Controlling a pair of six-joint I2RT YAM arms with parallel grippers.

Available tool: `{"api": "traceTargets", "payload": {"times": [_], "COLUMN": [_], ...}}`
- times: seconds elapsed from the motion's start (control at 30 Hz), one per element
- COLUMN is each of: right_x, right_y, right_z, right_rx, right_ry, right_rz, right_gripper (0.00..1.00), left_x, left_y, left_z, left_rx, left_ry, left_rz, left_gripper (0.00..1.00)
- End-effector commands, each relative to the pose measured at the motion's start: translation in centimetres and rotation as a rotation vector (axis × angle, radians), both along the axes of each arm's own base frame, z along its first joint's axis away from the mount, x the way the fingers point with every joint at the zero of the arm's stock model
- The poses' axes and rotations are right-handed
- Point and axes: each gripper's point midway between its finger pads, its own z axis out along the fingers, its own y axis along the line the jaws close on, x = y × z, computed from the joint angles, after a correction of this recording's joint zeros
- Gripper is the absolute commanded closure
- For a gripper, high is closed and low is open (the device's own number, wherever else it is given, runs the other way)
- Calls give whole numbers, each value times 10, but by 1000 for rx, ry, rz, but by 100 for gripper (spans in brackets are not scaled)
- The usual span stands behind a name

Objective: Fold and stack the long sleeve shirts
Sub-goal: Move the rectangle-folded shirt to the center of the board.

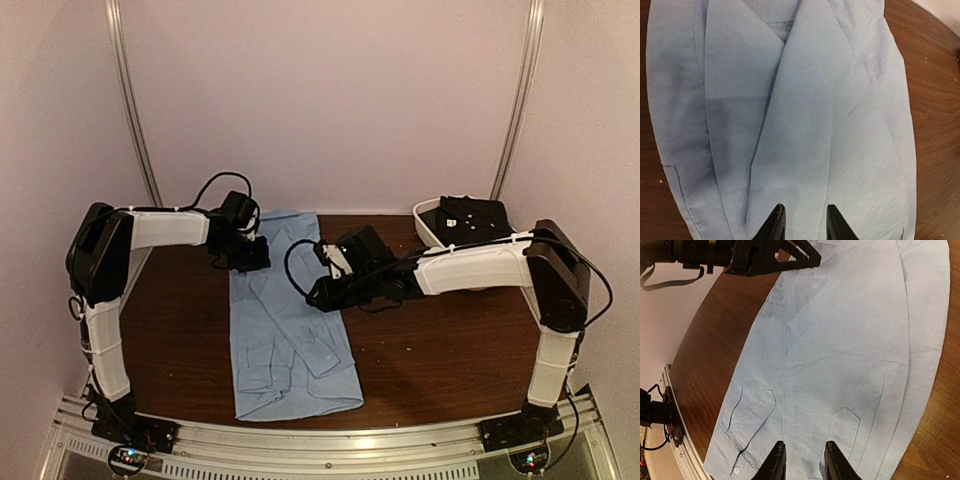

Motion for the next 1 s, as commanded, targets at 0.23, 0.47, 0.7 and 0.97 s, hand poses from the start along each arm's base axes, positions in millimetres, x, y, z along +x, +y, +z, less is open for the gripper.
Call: {"api": "traceTargets", "payload": {"times": [0.23, 0.47, 0.7, 0.97], "right_x": [54, 90, 114, 132], "right_y": [34, 33, 33, 39], "right_z": [-21, -61, -84, -76], "right_rx": [5, -20, 2, 20], "right_ry": [-62, -22, 36, 47], "right_rz": [17, -32, -56, -54], "right_gripper": [77, 80, 80, 79], "left_x": [-33, -32, -8, 21], "left_y": [27, 45, 52, 42], "left_z": [-43, -57, -64, -53], "left_rx": [-9, 30, 45, 30], "left_ry": [77, 91, 92, 79], "left_rz": [90, 111, 118, 86], "left_gripper": [75, 76, 78, 80]}}
